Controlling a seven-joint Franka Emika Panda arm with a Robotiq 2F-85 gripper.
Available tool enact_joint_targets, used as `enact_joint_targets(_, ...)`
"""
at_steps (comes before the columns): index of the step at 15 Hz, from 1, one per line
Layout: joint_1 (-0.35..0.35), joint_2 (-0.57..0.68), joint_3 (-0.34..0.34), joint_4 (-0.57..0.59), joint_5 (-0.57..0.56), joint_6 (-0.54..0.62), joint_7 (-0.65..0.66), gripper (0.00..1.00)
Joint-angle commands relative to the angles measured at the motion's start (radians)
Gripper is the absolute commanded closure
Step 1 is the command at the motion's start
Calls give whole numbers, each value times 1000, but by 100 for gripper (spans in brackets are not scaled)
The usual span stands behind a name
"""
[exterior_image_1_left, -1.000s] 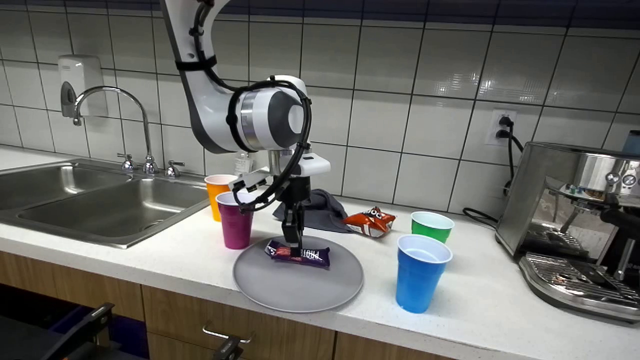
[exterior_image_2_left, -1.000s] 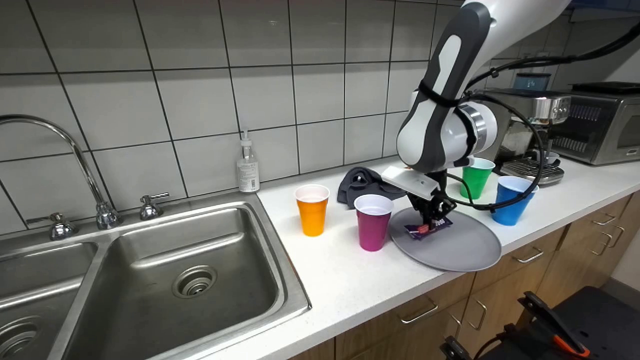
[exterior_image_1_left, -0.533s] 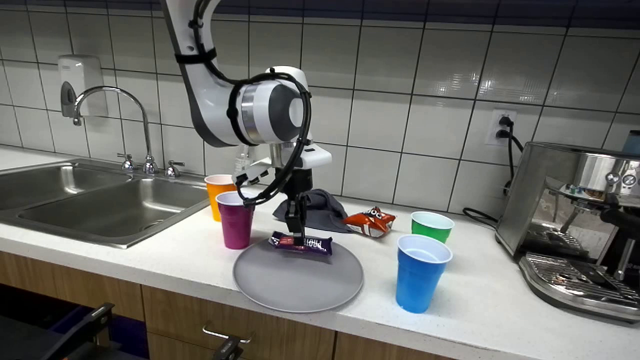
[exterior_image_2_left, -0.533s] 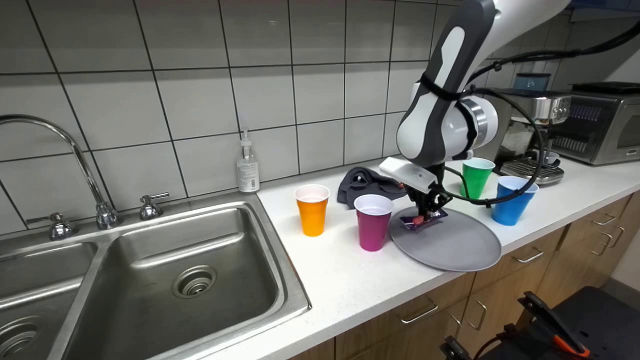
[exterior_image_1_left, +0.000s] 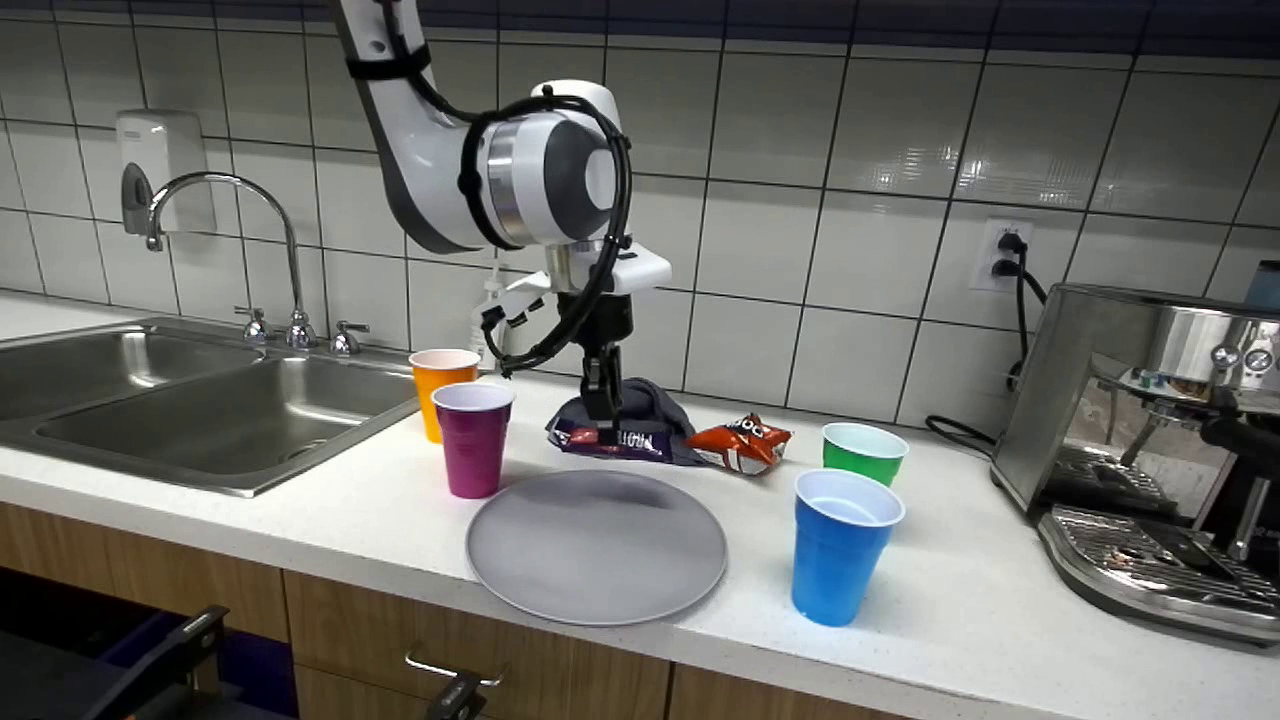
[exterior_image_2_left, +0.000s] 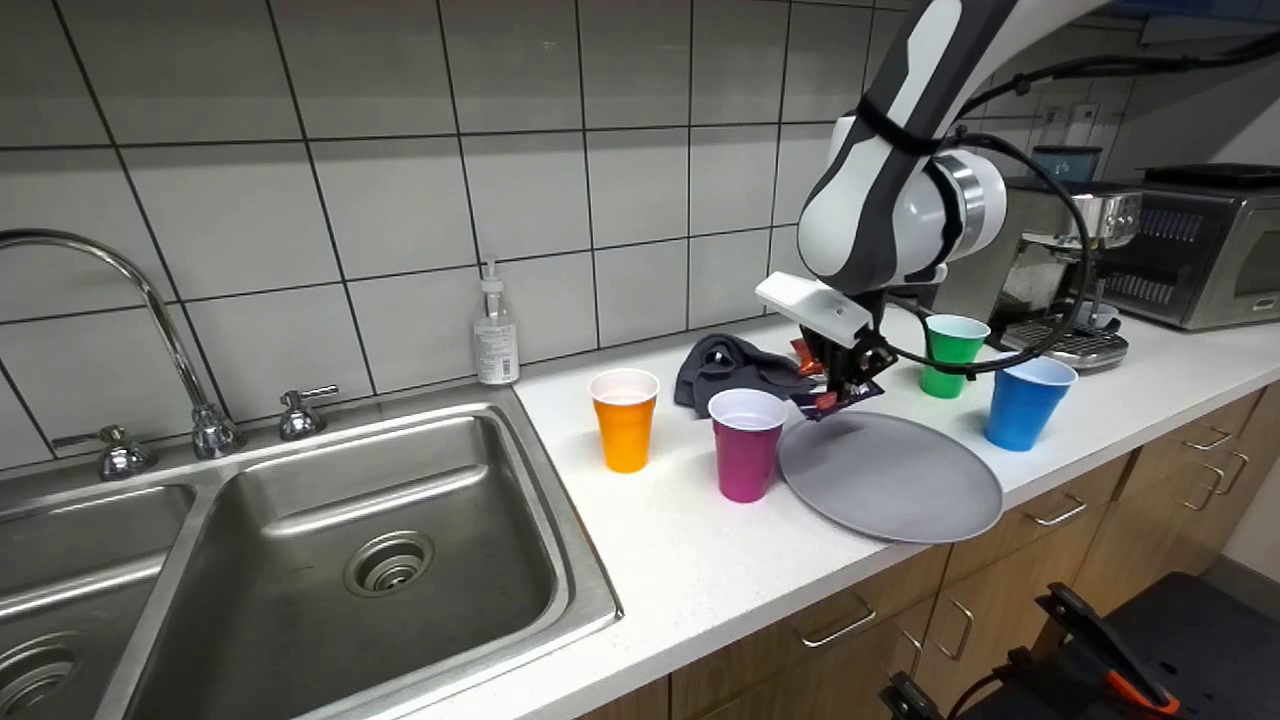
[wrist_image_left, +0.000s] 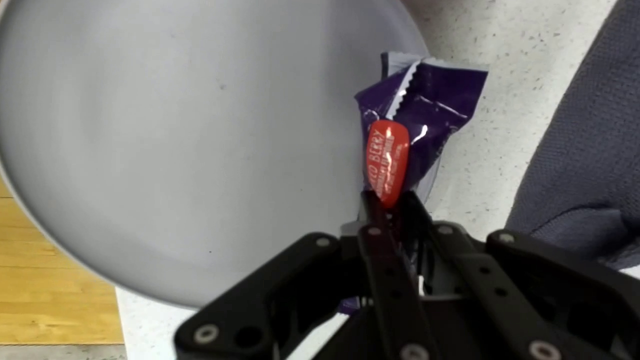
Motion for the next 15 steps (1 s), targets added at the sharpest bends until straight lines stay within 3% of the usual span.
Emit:
enact_joint_targets(1,-38,-37,24,12,-21,-16,-27,97)
enact_joint_targets(15,-105,90,88,253,30,-91,-197,97)
